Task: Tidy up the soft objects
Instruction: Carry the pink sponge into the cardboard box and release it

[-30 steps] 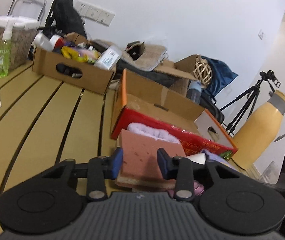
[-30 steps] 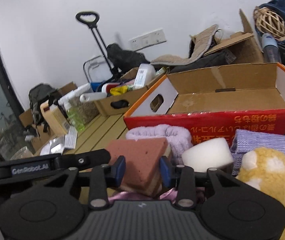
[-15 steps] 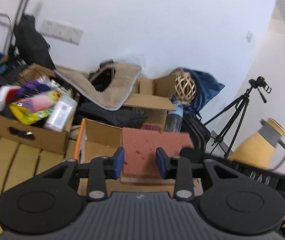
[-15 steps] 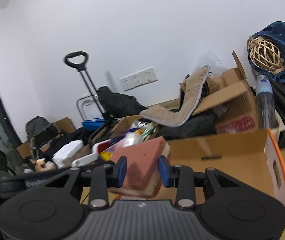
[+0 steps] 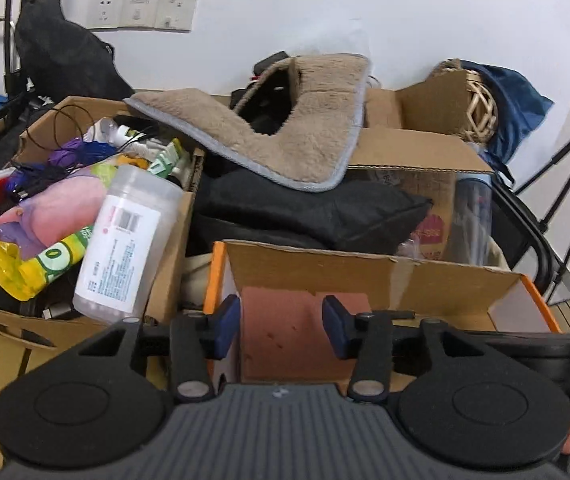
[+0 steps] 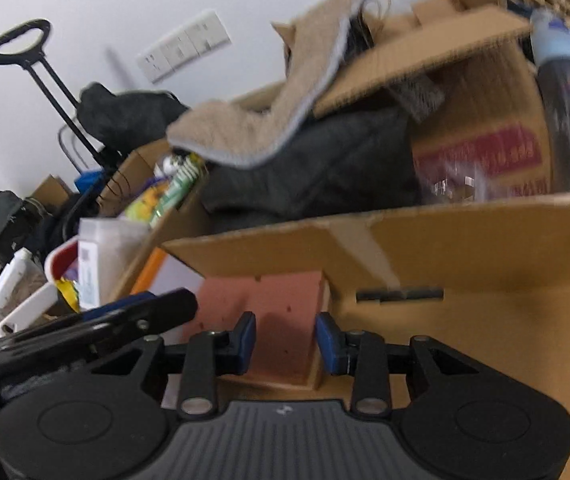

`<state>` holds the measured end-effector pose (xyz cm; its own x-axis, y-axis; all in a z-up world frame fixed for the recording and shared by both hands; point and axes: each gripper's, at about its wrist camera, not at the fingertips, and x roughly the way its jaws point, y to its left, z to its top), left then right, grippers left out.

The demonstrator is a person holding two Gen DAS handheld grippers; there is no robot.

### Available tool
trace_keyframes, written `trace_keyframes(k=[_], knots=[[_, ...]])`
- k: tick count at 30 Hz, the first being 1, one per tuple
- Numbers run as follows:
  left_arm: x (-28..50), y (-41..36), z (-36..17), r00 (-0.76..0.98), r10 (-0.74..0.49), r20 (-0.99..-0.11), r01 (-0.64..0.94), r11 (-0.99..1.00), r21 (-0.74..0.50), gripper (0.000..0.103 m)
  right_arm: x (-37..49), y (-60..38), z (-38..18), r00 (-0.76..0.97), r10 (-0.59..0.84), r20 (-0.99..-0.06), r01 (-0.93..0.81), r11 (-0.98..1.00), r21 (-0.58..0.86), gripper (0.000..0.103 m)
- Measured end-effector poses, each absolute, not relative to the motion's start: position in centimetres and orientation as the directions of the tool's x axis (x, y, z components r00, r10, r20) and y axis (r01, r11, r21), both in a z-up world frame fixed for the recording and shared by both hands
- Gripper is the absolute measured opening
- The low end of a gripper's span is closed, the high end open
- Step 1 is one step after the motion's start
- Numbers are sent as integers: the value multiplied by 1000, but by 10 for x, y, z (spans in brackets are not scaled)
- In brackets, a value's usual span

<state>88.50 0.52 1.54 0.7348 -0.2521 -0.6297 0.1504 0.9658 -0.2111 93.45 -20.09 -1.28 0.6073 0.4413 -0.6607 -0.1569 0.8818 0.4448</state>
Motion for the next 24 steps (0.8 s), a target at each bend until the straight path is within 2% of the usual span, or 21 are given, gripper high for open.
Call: trace_keyframes(k=[2,5,9,11,17,24], knots=[[881,4,14,738,-243,-630,146,968,-203,48,933,-203,-14,613,441,-656,-150,879,452,37],[873,1,15,750,-238,-617,156,970,-185,48,926,-203,-16,607,436,-665,-147,883,445,44],[854,3,35,760,-255,-598,181,967,-182,52,910,-206,-3,661,380,-647,-143,910,389,44],[835,13,62,783,-266,-563,182,962,-203,55,898,-213,23,701,353,-620,-137,919,369,45],[752,23,148,838,-235,-492,190,972,-140,69,816,-249,119,778,313,-545,-176,941,289,58],[610,51,190,870,-206,-447,186,978,-89,79,658,-323,186,856,242,-456,-158,964,216,77]])
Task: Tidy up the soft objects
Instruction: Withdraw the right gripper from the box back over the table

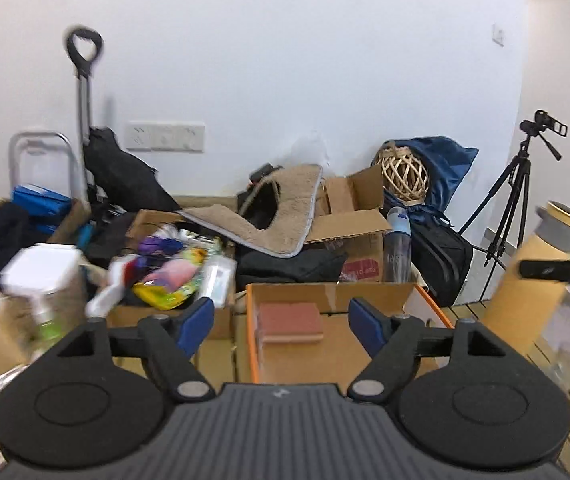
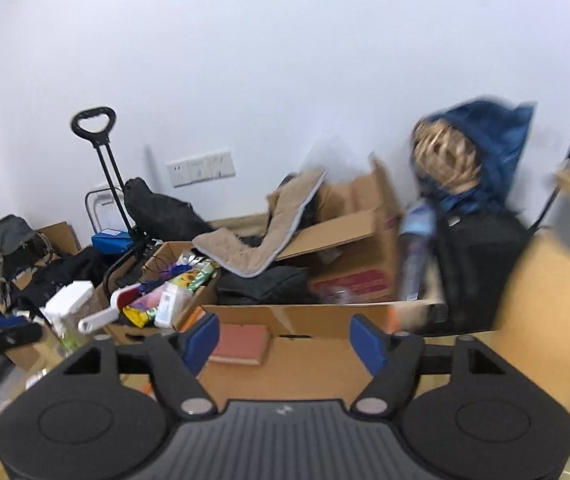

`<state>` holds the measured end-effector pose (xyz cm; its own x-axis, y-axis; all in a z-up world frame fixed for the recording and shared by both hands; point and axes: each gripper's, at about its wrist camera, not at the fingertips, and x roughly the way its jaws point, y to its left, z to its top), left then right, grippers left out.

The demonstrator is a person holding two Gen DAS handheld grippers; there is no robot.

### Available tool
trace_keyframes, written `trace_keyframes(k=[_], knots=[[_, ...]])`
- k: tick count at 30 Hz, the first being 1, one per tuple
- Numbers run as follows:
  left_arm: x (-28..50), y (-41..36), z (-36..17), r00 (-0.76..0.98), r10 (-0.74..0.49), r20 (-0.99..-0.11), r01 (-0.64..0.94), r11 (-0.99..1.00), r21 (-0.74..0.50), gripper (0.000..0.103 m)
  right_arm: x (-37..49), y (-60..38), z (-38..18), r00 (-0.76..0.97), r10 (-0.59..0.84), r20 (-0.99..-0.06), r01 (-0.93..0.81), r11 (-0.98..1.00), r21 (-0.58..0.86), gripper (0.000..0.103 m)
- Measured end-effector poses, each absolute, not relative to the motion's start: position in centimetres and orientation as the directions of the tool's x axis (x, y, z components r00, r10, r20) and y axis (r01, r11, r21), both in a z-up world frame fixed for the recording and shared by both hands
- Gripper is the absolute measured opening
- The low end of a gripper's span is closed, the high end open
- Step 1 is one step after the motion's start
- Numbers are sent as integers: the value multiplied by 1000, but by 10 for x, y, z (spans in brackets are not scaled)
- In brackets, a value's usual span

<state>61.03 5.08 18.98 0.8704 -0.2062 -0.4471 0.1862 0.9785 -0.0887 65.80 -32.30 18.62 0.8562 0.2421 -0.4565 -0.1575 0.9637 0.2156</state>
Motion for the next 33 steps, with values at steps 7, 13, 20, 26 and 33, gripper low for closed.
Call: trace_keyframes(k=[7,13,20,26,33], knots=[[482,60,200,921,-129,-368,115,992,-60,82,520,-348,194,923,142,-357,-104,987,122,82],[338,51,167,976,-86,-202,84,996,-19,97,372,-342,164,961,155,-229,-138,986,89,89],[215,41,113,976,-93,-196,83,995,-58,99,240,-312,115,973,153,-170,-142,987,73,101],[127,24,77,984,-79,-157,75,997,-31,103,158,-299,69,973,112,-204,-95,991,90,103],[55,-2,32,981,-105,-164,113,993,42,103,66,-271,29,980,89,-177,-86,996,27,103]])
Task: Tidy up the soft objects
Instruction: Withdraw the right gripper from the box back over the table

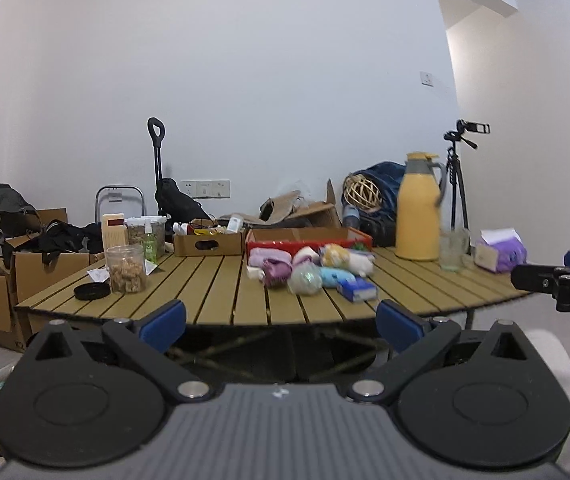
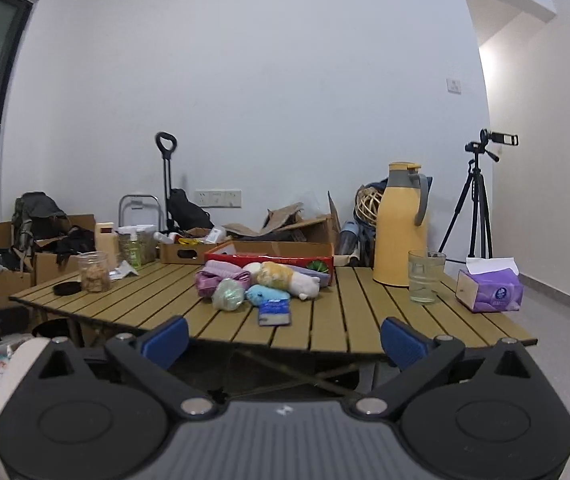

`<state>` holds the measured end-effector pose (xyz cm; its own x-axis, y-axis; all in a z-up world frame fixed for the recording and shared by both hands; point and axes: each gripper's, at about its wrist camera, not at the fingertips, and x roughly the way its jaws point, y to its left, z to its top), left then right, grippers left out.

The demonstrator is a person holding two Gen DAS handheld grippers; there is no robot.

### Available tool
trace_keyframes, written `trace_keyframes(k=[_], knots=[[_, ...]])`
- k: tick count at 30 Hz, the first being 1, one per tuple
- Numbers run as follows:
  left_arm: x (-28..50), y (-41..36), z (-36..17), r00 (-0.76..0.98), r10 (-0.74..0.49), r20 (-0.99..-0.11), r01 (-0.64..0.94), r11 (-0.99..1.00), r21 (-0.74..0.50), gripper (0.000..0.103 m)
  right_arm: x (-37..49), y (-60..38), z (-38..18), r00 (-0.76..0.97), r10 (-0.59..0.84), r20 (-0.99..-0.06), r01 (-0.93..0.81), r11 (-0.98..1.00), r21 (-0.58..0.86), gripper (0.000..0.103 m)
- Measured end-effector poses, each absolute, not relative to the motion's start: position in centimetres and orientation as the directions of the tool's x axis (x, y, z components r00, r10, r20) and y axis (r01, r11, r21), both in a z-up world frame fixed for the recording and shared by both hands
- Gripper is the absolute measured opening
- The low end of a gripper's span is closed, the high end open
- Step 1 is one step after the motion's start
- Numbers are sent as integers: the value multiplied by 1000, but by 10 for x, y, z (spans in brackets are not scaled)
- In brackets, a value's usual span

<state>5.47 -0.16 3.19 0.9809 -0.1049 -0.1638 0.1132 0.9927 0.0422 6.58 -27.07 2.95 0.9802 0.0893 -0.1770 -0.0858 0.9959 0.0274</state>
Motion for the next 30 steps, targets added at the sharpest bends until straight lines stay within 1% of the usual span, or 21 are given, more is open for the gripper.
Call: trace_keyframes(k=[4,7,10,17,30], knots=[[25,-7,21,984,-110,-139,121,990,72,103,25,-259,14,982,114,-152,-113,993,13,103],[13,-9,19,984,-119,-134,128,990,64,103,13,-257,10,973,140,-186,-134,990,48,103],[9,-8,16,983,-121,-138,131,989,70,103,5,-252,5,966,162,-199,-155,987,50,103],[12,-4,14,982,-112,-153,121,991,55,103,8,-246,4,959,186,-215,-179,983,52,103],[40,-9,18,978,-134,-158,145,988,56,103,32,-256,13,968,170,-184,-161,985,67,103]])
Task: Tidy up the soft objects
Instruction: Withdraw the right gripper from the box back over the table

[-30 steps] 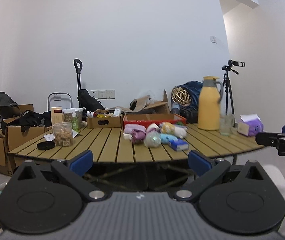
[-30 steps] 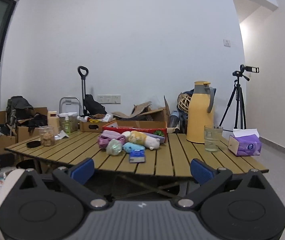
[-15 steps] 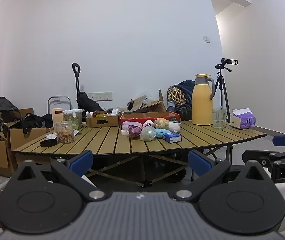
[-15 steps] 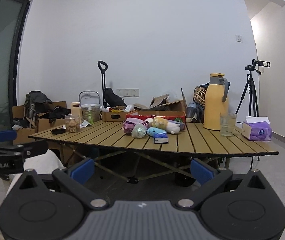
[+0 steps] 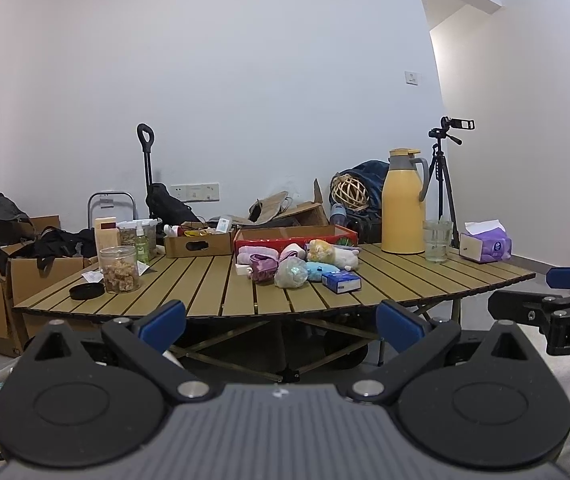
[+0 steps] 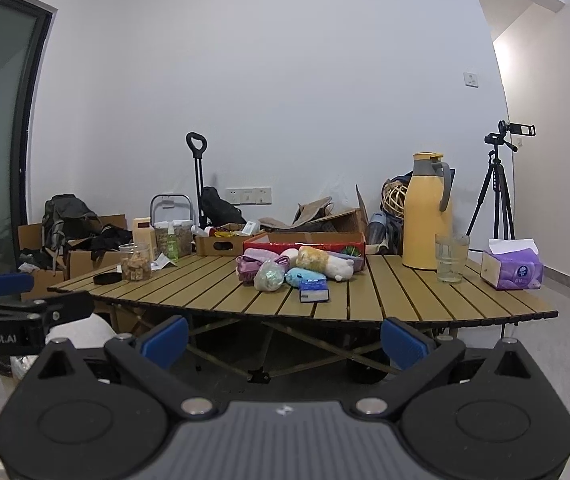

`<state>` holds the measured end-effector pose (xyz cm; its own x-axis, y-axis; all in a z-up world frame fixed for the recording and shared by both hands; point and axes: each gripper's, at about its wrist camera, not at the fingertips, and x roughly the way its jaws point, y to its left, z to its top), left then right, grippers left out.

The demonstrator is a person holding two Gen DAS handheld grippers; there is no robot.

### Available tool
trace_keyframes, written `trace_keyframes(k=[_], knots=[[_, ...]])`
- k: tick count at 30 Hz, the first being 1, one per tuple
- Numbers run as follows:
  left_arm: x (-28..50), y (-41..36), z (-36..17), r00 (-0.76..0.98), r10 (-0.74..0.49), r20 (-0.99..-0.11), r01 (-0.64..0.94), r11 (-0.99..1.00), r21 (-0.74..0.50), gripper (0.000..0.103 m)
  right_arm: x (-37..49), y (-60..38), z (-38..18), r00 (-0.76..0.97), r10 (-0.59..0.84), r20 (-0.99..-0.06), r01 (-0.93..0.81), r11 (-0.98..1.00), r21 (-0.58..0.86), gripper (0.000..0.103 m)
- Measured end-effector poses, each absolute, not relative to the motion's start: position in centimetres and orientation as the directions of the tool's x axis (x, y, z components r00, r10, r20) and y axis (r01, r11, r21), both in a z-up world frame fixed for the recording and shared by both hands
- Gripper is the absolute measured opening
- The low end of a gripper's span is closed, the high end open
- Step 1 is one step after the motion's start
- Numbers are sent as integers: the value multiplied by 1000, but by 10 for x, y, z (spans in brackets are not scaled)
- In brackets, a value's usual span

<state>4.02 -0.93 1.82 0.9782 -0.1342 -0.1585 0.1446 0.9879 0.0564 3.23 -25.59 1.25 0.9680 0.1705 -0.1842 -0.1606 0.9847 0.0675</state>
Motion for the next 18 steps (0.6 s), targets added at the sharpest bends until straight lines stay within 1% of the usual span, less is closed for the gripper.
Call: trace_keyframes(k=[3,9,14,18], knots=[[54,-8,19,976,-135,-173,145,988,47,103,48,-256,12,964,179,-195,-168,983,71,103],[94,-6,27,971,-142,-194,148,989,16,103,87,-257,21,971,168,-173,-160,985,58,103],[132,-9,28,963,-157,-221,163,987,11,103,125,-257,18,966,168,-195,-163,986,43,103],[168,-15,32,956,-170,-240,175,984,0,103,162,-261,19,961,172,-215,-160,985,70,101]])
